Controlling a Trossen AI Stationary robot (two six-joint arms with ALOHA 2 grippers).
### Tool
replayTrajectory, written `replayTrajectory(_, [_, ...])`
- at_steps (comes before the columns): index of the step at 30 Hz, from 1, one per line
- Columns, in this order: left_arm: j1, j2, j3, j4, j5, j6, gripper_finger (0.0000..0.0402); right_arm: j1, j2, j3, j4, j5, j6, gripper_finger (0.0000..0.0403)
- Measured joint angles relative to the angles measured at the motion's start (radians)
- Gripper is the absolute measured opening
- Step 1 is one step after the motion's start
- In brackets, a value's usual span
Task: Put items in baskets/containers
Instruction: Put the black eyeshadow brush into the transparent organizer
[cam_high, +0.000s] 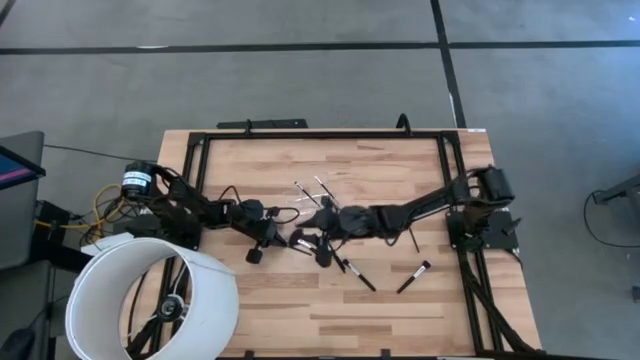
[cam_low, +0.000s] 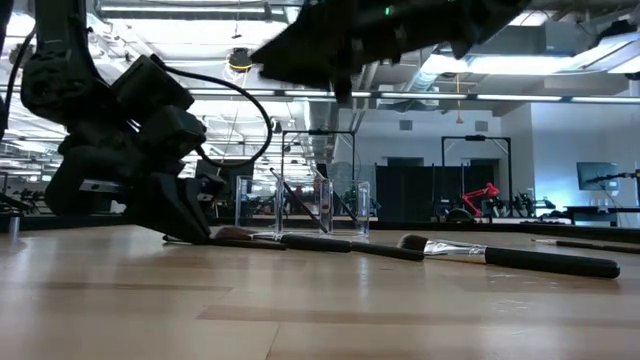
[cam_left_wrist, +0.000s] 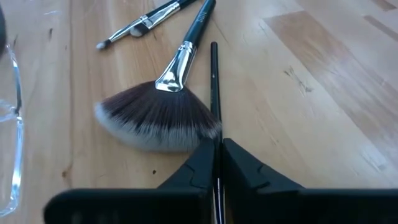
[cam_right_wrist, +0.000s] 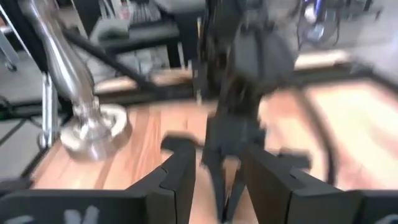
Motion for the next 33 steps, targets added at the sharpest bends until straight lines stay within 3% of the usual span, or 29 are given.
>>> replayTrajectory(8, [-0.064,-0.134,-0.003,-0.089,-0.028,-0.006,0.0016,0.0,0.181,0.146,-0.148,-0.076,0.141,0.0181])
replayTrajectory(12, [-0.111,-0.21,-0.003,-0.167,-0.123,-0.006,0.0023,-0.005,0.271,0.257,-0.26,-0.132,0.161,0.0203])
replayTrajectory(15, [-0.128,-0.255,-0.002,-0.168,-0.139,-0.006,0.0019,-0.012,0.331,0.339,-0.34,-0.13,0.146,0.0206])
replayTrajectory(24, [-0.132,-0.283,-0.002,-0.199,-0.138,-0.006,0.0019,-0.055,0.453,0.552,-0.563,-0.165,0.142,0.0163])
replayTrajectory(27, [-0.133,-0.283,-0.002,-0.201,-0.138,-0.006,0.0019,-0.064,0.453,0.581,-0.658,-0.216,0.142,0.0138])
replayTrajectory(33, [-0.133,-0.283,-0.001,-0.2,-0.138,-0.006,0.0019,-0.062,0.446,0.584,-0.672,-0.246,0.133,0.0104])
